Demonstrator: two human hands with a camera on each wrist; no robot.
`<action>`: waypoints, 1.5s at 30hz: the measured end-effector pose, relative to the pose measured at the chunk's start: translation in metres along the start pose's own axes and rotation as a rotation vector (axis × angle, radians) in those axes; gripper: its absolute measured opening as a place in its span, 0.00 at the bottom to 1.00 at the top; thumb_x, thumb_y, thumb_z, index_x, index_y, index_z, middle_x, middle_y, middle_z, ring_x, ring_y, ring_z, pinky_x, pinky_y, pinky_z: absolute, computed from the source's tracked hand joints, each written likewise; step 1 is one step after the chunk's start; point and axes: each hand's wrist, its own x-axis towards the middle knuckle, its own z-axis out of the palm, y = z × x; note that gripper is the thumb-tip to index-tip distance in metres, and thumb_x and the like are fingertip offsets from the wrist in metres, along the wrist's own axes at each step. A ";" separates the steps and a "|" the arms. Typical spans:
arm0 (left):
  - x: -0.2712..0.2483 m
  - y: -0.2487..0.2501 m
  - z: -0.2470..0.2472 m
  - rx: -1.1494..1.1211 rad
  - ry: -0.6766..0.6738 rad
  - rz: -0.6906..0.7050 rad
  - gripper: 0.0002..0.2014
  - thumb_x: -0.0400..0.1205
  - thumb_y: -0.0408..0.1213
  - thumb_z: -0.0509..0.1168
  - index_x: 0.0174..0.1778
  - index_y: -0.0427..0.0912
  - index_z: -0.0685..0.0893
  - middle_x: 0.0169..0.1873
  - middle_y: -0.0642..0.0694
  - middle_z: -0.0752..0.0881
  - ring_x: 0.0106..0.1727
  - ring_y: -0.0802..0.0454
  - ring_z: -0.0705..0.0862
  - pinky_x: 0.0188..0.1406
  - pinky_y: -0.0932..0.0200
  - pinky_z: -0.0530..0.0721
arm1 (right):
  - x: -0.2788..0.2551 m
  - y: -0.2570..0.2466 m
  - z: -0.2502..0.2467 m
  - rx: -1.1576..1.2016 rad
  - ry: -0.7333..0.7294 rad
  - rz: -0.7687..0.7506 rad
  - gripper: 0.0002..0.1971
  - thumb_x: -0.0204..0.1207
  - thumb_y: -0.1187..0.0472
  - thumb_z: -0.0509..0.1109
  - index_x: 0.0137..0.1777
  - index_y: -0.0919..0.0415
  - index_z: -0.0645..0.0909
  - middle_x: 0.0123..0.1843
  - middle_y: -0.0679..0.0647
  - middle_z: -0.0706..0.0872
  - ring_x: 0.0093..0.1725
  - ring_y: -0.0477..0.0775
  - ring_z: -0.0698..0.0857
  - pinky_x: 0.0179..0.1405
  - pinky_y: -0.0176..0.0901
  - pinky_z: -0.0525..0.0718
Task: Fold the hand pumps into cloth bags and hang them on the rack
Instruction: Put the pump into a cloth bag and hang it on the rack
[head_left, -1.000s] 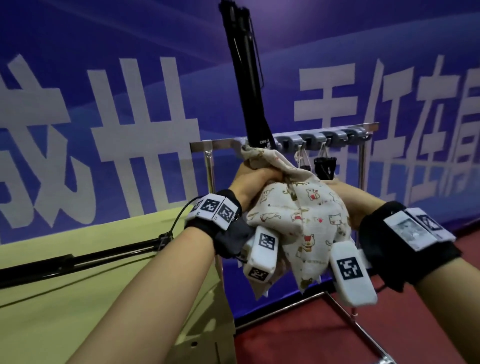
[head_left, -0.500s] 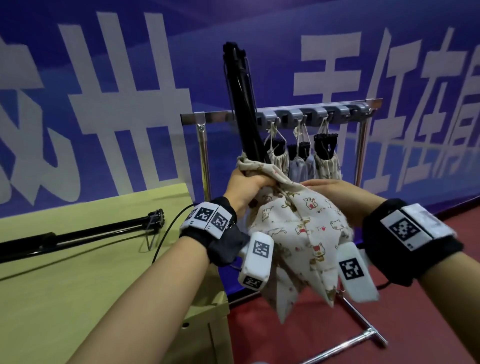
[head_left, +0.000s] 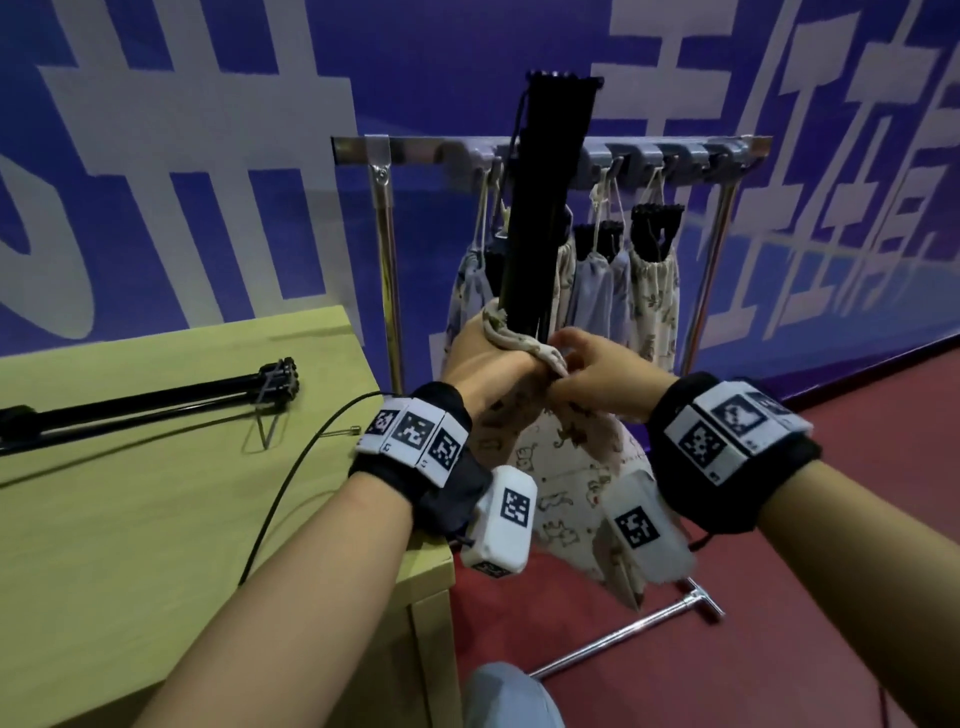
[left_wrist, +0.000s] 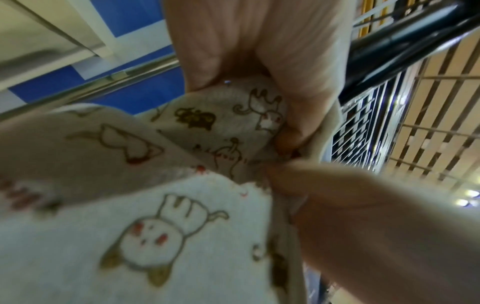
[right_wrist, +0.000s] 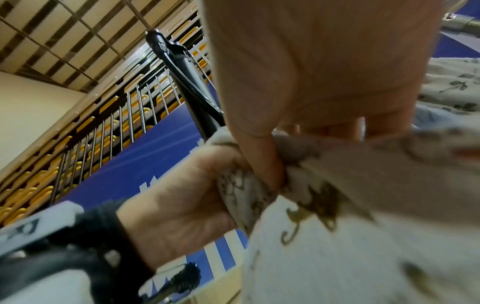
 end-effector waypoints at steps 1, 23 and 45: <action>0.000 0.002 -0.002 -0.026 -0.009 0.011 0.24 0.68 0.23 0.74 0.56 0.44 0.77 0.45 0.46 0.83 0.48 0.47 0.83 0.54 0.49 0.84 | 0.002 0.002 0.005 -0.004 0.028 -0.008 0.22 0.72 0.67 0.71 0.67 0.60 0.73 0.60 0.59 0.83 0.56 0.59 0.82 0.57 0.51 0.83; -0.012 0.000 -0.017 -0.093 -0.096 0.039 0.19 0.65 0.24 0.68 0.12 0.48 0.73 0.13 0.59 0.72 0.17 0.65 0.71 0.21 0.70 0.71 | -0.004 0.060 0.010 -0.407 -0.474 0.030 0.14 0.67 0.73 0.73 0.32 0.52 0.79 0.28 0.41 0.83 0.39 0.51 0.82 0.35 0.36 0.79; -0.016 0.001 -0.015 -0.116 -0.564 0.206 0.09 0.59 0.21 0.61 0.32 0.36 0.75 0.28 0.46 0.78 0.33 0.52 0.77 0.35 0.58 0.77 | 0.006 0.073 0.028 -0.839 -0.193 0.072 0.15 0.83 0.56 0.56 0.69 0.49 0.68 0.63 0.57 0.82 0.60 0.60 0.82 0.51 0.48 0.80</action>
